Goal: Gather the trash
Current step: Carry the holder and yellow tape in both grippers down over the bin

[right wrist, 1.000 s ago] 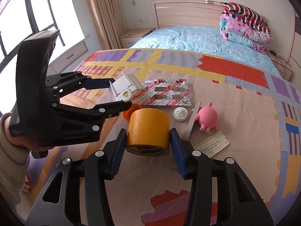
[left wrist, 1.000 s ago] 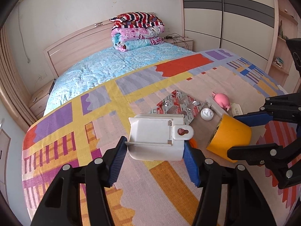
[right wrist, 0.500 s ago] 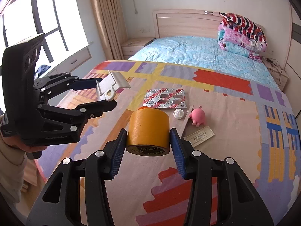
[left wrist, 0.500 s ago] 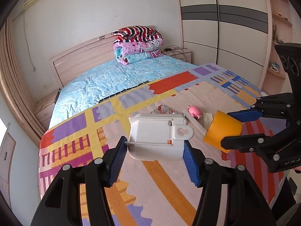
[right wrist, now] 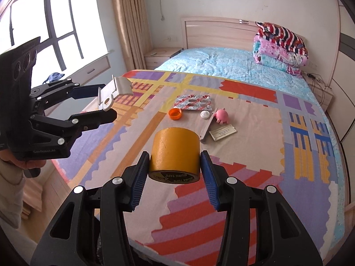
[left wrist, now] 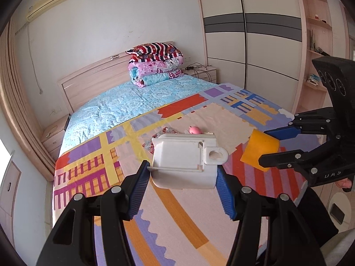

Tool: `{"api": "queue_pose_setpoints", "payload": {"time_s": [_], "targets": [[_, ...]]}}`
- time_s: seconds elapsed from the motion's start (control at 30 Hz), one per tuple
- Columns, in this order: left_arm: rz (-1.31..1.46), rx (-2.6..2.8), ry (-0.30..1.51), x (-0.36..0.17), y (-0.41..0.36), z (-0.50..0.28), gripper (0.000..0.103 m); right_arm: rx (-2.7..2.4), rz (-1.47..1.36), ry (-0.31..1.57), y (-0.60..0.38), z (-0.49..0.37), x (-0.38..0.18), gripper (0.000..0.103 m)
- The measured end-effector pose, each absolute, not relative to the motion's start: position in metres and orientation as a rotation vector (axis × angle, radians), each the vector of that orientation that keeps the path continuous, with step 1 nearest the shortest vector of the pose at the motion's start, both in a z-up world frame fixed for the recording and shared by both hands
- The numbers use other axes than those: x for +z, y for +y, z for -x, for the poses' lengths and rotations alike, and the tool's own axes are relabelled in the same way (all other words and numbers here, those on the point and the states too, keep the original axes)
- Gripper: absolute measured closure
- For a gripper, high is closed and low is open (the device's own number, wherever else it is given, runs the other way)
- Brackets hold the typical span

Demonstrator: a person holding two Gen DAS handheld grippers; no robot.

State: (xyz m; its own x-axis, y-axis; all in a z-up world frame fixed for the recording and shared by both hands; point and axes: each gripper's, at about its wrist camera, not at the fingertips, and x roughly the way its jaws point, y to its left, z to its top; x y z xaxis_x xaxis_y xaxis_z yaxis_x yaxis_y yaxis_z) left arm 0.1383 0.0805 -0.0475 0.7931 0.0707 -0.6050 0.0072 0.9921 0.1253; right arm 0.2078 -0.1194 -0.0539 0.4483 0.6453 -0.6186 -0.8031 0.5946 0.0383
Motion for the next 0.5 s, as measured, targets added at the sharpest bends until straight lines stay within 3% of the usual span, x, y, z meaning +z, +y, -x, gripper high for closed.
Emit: {"api": "queue_pose_setpoints", "payload": {"time_s": [0.5], "targets": [[-0.124,-0.028,0.661,-0.059,0.019,-0.079,0.047,0.946,0.303,0.633,-0.179,-0.141,-0.061,0.056]]}}
